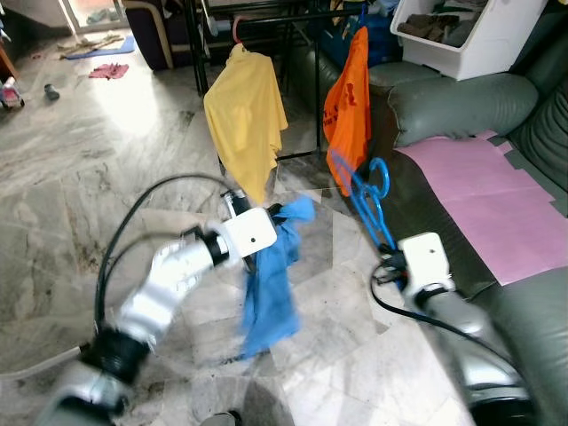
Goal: Hang hanger
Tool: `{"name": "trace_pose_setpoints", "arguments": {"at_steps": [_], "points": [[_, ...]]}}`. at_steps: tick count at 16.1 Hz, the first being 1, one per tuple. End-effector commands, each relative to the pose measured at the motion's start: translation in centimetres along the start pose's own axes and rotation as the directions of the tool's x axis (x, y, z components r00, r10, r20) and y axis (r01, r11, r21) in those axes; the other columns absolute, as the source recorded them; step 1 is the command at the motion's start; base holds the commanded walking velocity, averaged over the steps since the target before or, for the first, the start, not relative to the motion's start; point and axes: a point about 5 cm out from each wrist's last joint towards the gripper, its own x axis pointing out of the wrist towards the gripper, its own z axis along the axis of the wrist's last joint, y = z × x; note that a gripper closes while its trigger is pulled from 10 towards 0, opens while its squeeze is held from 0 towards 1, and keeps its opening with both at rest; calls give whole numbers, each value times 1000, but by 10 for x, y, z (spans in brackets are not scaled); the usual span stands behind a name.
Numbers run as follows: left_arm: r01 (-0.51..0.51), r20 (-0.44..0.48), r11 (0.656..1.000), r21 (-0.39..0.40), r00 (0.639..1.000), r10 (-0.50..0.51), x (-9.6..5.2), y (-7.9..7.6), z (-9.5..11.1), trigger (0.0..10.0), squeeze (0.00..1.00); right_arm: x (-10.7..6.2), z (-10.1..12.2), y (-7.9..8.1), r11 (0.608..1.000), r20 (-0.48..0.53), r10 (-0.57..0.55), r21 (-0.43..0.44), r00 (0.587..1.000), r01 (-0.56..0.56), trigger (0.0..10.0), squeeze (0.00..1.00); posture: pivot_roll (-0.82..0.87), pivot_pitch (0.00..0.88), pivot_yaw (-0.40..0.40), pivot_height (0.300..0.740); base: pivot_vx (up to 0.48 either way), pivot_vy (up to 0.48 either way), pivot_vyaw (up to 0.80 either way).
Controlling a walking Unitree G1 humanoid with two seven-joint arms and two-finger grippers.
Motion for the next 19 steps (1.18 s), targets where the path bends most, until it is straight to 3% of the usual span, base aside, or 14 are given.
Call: {"name": "trace_pose_setpoints", "arguments": {"at_steps": [1,2,3,4,6,8,10,12,14,17,19], "points": [[76,-45,994,79,996,-72,1,-2,-6,10000,0,-4,7,-9,994,9,59,-97,998,-58,10000,0,-5,72,12,740,0,0,0],[72,-45,993,89,997,-68,1,-1,-7,10000,0,-5,7,-11,991,8,72,-116,997,-71,10000,0,-5,70,13,740,0,0,0],[115,-107,963,242,990,-92,5,6,-16,10000,0,-14,7,-22,963,-34,175,-203,984,-178,10000,0,-14,68,16,740,0,0,0],[117,-139,962,246,987,-84,7,13,-22,10000,0,-19,9,-25,936,-58,243,-247,968,-250,10000,0,-16,68,16,740,0,0,0],[127,-173,935,331,982,-72,11,19,-25,10000,0,-29,14,-32,898,-80,341,-269,937,-349,10000,0,-16,67,12,740,0,0,0],[86,-179,928,362,984,-21,17,28,-26,10000,0,-46,23,-43,842,-122,475,-226,871,-491,10000,0,-30,66,8,740,0,0,0],[60,-179,932,358,984,5,21,33,-26,10000,0,-54,27,-57,801,-186,507,-261,842,-539,10000,0,-45,65,5,740,0,0,0],[-8,-144,922,388,987,69,23,42,-23,10000,0,-61,31,-64,791,-196,534,-230,823,-568,10000,0,-48,64,6,740,0,0,0],[-51,-119,917,396,987,107,23,49,-20,10000,0,-69,36,-60,762,-181,605,-151,776,-629,10000,0,-37,63,11,740,0,0,0],[-65,-130,909,411,983,129,20,55,-24,10000,0,-69,38,-61,758,-185,613,-135,768,-638,10000,0,-34,59,10,740,0,0,0],[-103,-83,910,402,985,149,20,58,-19,10000,0,-71,40,-61,752,-184,626,-116,758,-649,10000,0,-33,57,9,740,0,0,0]]}}
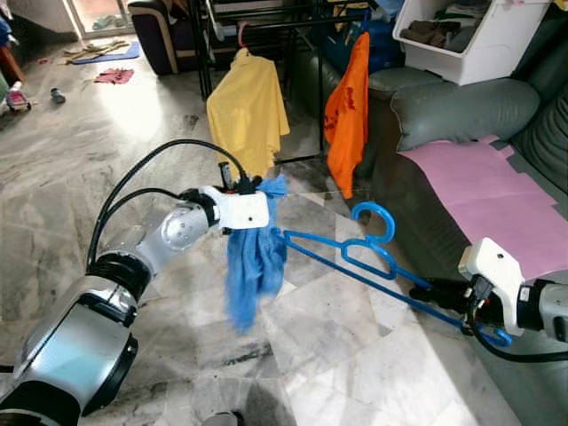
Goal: Hang hanger
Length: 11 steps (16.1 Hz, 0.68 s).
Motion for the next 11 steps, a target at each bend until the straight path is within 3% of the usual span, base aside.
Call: {"name": "trace_pose_setpoints", "arguments": {"at_steps": [1,4,7,11], "points": [[-65,45,998,17,997,64,3,19,8,10000,0,-7,7,-4,1000,-1,-2,-28,1000,2,10000,0,-33,57,9,740,0,0,0],[-133,119,991,-14,984,134,5,29,18,10000,0,1,1,-4,1000,-1,-5,-6,1000,5,10000,0,-27,56,3,740,0,0,0],[-123,180,991,-43,975,129,3,29,23,10000,0,8,-5,-7,999,-11,-47,-10,999,47,10000,0,-16,63,-1,740,0,0,0],[-96,55,995,5,994,96,-4,19,0,10000,0,1,1,0,1000,0,22,-2,1000,-22,10000,0,-22,73,2,740,0,0,0]]}}
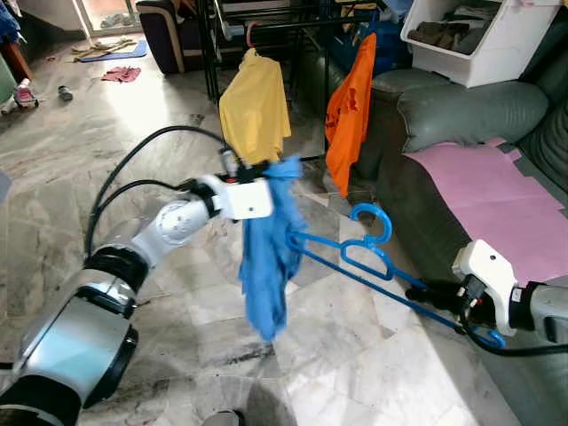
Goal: Hang hanger
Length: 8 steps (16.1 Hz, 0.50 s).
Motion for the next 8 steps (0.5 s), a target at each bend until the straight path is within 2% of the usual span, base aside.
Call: {"name": "trace_pose_setpoints", "arguments": {"at_steps": [1,2,4,8], "points": [[-3,-31,999,43,1000,5,-3,4,-5,10000,0,-9,4,-3,1000,-16,8,-25,1000,-9,10000,0,-22,73,2,740,0,0,0],[1,-40,999,35,999,0,-3,5,-7,10000,0,-14,2,-11,998,-39,-40,-48,998,38,10000,0,-30,76,1,740,0,0,0],[42,-36,998,44,999,-41,-4,1,-7,10000,0,-18,3,-16,997,-32,-56,-48,998,54,10000,0,-30,77,1,740,0,0,0],[96,51,995,29,994,-98,-8,-10,-1,10000,0,-16,4,-17,996,-36,-65,-59,997,63,10000,0,-22,78,5,740,0,0,0]]}}
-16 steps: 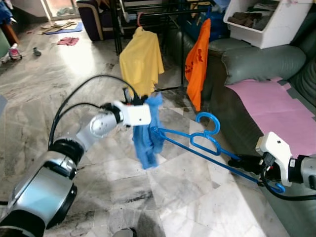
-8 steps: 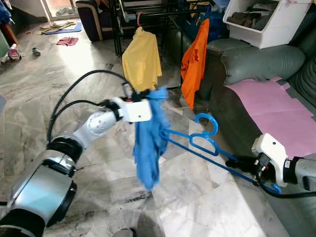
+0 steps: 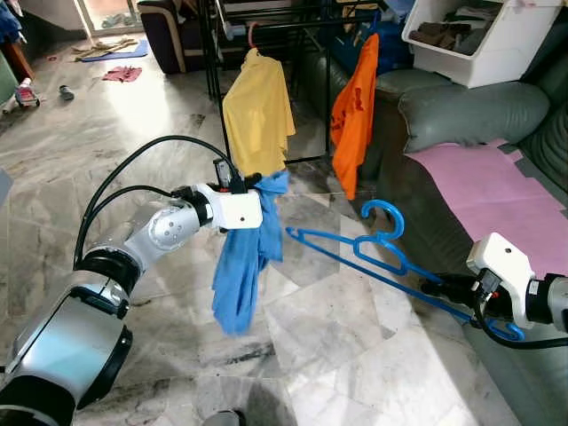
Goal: Hang hanger
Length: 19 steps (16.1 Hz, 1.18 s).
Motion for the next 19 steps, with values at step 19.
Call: {"name": "trace_pose_setpoints", "arguments": {"at_steps": [19], "points": [[-292,334,951,-98,891,308,1,48,51,10000,0,32,-34,8,979,8,-6,202,1000,4,10000,0,-3,64,0,740,0,0,0]]}}
